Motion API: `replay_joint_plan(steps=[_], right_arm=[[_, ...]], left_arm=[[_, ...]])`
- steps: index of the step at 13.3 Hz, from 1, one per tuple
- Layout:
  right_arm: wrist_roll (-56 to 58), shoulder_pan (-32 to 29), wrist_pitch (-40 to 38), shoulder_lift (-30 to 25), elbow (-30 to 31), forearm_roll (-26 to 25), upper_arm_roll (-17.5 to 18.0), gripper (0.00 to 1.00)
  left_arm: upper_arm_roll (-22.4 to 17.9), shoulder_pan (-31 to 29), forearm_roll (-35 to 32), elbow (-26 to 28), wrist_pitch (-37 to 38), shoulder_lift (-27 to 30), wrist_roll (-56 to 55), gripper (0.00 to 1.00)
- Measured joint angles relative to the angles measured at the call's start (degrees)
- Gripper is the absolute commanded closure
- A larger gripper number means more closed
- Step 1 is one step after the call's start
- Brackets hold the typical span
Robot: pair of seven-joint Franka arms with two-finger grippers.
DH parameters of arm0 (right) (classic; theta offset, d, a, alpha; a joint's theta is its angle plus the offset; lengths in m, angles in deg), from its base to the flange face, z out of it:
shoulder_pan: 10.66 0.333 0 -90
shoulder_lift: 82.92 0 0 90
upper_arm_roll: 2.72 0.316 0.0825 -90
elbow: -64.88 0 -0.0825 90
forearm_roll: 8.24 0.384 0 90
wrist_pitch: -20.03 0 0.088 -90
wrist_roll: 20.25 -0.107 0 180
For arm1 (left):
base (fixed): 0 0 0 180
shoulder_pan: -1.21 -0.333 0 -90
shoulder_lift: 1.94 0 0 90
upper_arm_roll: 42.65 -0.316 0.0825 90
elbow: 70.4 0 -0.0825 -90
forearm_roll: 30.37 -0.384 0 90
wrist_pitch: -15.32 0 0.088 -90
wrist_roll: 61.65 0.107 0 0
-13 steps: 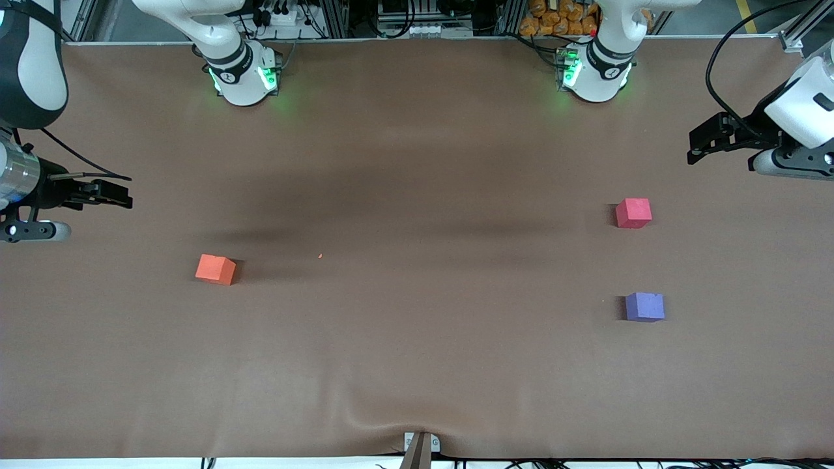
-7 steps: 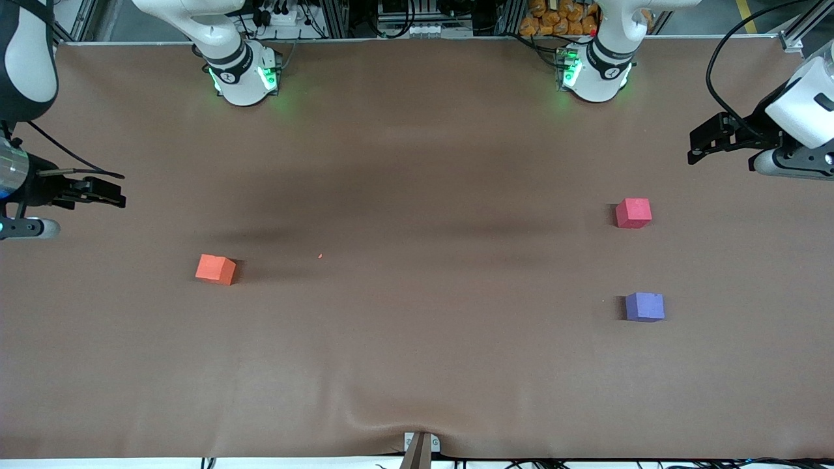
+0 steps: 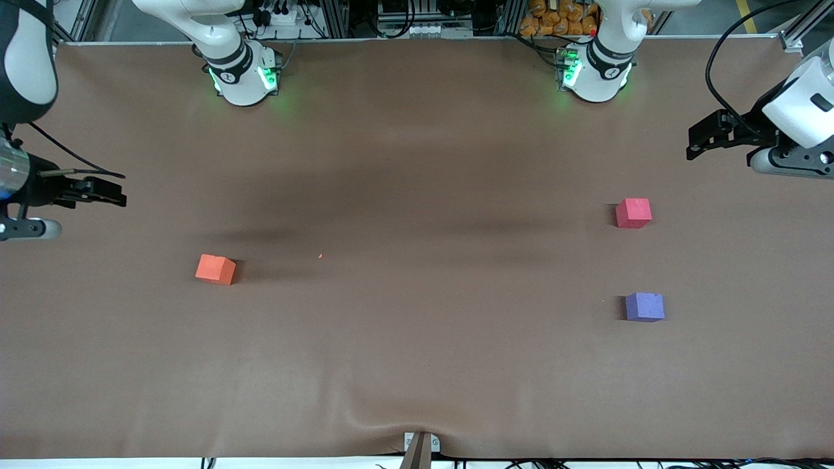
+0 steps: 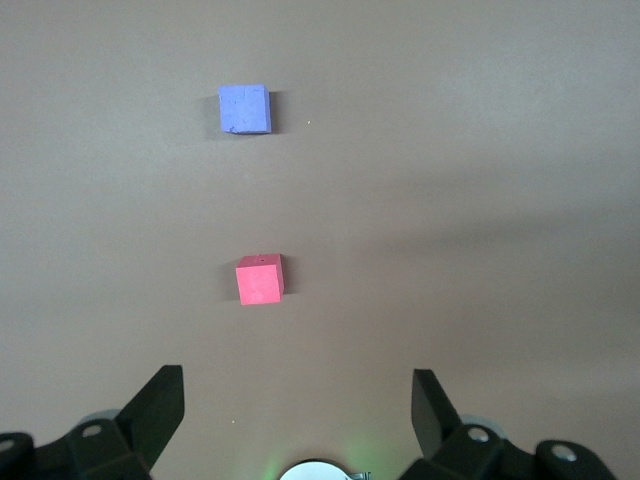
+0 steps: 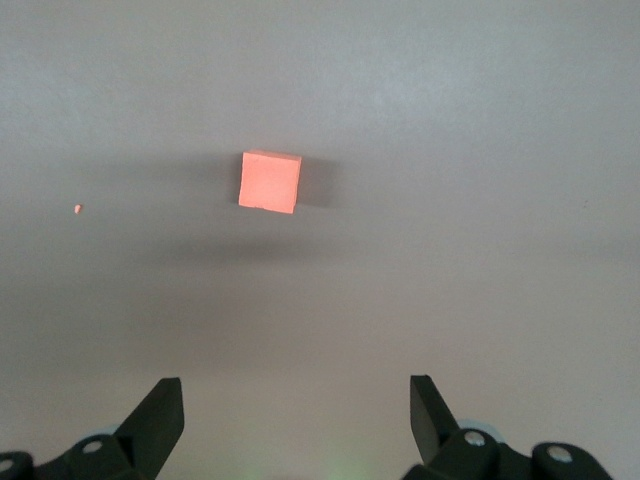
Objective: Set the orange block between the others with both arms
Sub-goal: 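Move the right gripper toward the orange cube, then lower the right gripper over the orange cube and close on it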
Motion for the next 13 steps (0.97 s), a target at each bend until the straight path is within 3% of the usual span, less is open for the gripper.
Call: replay_joint_plan(steps=[13], right_arm=[[0.0,1.6,16.0,21.0,0.9,6.4,0.4,0.00]], left_arm=[[0.5,0.2,0.0,-0.2,0.0,0.0,0.0,0.00]])
